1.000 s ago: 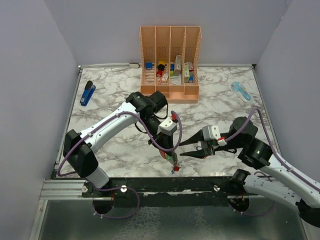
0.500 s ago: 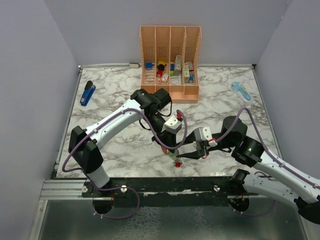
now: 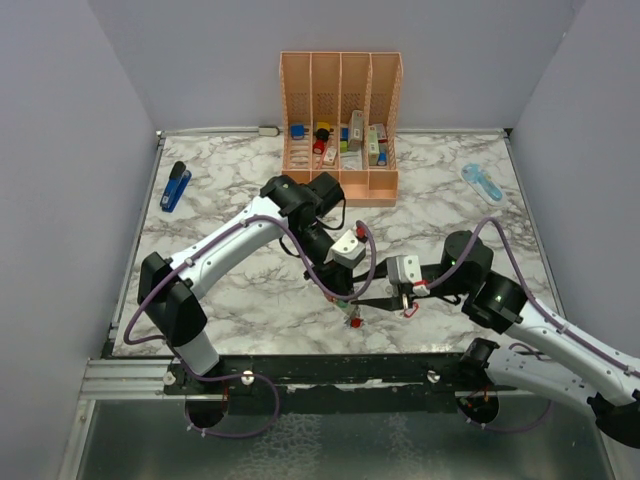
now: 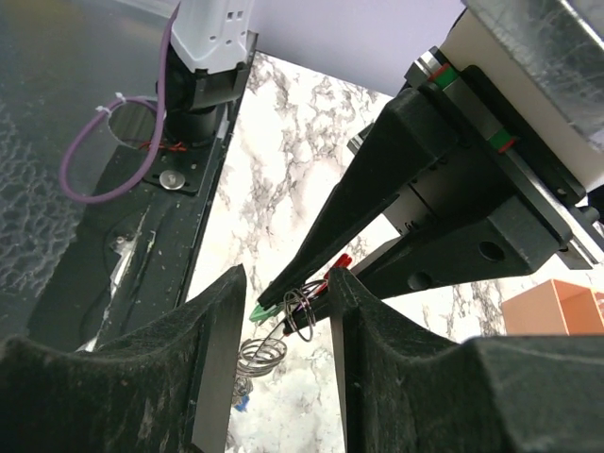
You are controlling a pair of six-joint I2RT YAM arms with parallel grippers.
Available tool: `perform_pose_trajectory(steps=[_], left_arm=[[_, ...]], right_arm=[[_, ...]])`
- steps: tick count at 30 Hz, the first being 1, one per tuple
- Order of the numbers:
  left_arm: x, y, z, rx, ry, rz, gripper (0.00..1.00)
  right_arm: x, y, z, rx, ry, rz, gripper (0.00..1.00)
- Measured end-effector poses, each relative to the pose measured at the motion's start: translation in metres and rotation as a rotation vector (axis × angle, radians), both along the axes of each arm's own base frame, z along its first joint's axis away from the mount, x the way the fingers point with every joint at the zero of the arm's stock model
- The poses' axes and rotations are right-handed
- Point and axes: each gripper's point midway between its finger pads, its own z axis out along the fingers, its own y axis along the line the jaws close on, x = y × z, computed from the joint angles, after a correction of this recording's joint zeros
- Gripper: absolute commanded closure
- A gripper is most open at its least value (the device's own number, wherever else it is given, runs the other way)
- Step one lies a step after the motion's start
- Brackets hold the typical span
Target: Put the keys on the keyring
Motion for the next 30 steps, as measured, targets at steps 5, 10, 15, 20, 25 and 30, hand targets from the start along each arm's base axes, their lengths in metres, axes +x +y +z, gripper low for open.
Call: perform_pose_trajectory(steps=[5, 10, 15, 20, 25, 30], left_arm=[[-0.003, -0.001, -0.001, 0.009, -0.004, -0.01, 1.0], [-0.007, -0.001, -0.002, 0.017, -0.001, -0.017, 1.0], [-0.006, 0.0, -0.003, 0.028, -0.007, -0.015, 1.0], [-0.006, 0.001, -0.005, 0.039, -0.014, -0.012, 1.0], [-0.006, 0.002, -0.002, 0.039, -0.016, -0.009, 1.0], [-0.011, 0.002, 0.0, 0.039, -0.014, -0.014, 1.0]], right_arm=[[0.002, 0.0, 0.0, 0.0, -0.016, -0.01, 0.68], [0.003, -0.001, 0.0, -0.001, -0.027, -0.016, 0.68], [0.003, -0.002, -0.004, -0.016, -0.019, -0.019, 0.68], [0.004, -0.005, -0.006, -0.033, -0.025, -0.027, 0.67], [0.004, -0.008, -0.011, -0.052, -0.03, -0.036, 0.65], [0.007, -0.01, -0.014, -0.066, -0.042, -0.049, 0.65]])
